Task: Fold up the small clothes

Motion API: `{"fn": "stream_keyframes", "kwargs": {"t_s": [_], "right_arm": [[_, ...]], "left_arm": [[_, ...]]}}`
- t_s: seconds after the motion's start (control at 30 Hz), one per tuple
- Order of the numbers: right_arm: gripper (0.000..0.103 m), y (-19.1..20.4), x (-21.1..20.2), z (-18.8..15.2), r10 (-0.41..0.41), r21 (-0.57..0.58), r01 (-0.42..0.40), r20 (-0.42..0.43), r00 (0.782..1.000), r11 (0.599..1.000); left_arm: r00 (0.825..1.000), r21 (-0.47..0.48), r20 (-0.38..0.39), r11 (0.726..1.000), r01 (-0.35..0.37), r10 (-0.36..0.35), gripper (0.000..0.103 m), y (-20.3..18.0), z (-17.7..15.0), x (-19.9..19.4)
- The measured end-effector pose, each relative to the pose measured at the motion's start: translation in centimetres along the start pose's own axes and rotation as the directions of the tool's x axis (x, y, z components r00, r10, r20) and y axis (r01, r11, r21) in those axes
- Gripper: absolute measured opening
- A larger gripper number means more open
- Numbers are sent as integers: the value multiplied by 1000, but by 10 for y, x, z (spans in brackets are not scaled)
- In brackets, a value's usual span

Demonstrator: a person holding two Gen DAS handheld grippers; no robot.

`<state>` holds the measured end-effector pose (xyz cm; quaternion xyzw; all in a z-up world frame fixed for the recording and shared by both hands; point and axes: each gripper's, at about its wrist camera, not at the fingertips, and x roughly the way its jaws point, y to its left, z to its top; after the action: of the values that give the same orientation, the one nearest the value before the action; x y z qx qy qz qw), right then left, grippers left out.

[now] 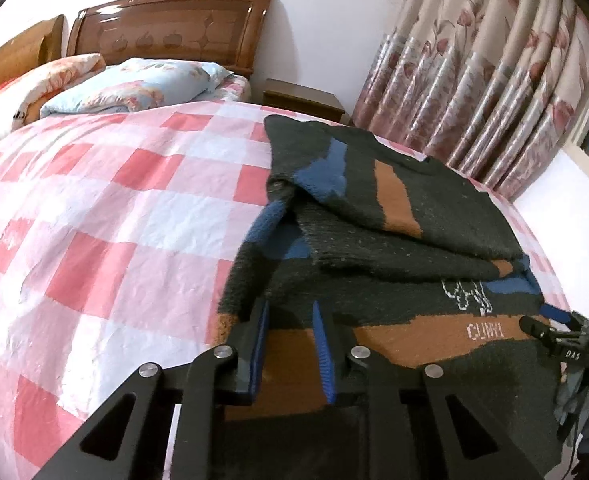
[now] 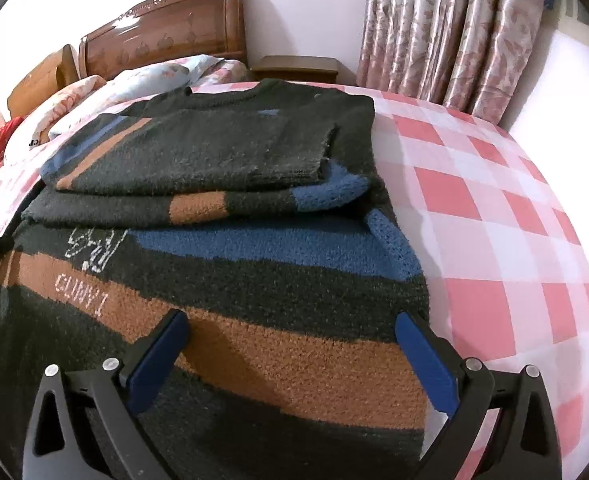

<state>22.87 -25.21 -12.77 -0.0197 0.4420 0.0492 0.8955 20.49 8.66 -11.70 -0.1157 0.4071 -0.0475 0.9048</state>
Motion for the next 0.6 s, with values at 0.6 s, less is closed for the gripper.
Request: {"fn": "stream_keyframes", "kwargs": {"t_s": [0.6], "right_arm": [[103, 97, -28, -8, 31, -215, -31, -3, 1000, 976]], "left_arm": [[998, 262, -37, 964, -39, 50, 22, -111, -20, -8]]}}
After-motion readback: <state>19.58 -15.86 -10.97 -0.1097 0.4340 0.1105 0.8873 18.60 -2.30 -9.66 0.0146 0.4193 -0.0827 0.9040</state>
